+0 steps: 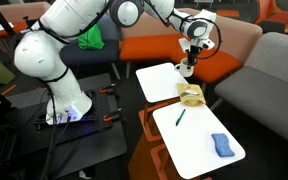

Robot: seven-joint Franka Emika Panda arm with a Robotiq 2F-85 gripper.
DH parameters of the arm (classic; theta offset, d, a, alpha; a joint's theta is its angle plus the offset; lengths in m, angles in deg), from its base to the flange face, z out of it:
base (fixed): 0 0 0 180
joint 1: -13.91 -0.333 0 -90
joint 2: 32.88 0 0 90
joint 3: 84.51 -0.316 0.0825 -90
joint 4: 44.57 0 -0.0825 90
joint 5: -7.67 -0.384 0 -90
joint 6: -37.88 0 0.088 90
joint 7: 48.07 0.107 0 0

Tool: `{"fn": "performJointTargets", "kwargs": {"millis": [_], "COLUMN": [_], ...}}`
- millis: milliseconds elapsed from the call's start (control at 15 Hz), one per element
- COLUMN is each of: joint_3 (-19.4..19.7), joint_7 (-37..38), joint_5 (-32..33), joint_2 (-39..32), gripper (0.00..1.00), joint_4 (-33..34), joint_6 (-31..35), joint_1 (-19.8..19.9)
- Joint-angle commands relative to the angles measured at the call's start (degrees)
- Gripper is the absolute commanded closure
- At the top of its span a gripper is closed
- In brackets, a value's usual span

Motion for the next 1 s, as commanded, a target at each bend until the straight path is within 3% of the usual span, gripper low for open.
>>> {"fn": "performJointTargets", "kwargs": {"millis": [0,267,667,733,933], "joint_3": [0.4,1.4,5.2,4.7,4.9], "joint_7": [0.9,-0.6,0.5,-0.4,-0.3], "joint_5": [-7.5,-13.2,-11.7,-12.4,-12.1], "joint_2": [7.8,12.5,21.7,16.4,20.0], "gripper": [0.98,0.98,0.98,0.91,0.91], "joint_4": [-14.3,-26.8,-44.4,-38.1,-42.3], "joint_6": [11.2,23.0,28.8,25.7,26.5], "joint_1": [2.5,4.7,1.2,2.5,1.3]}}
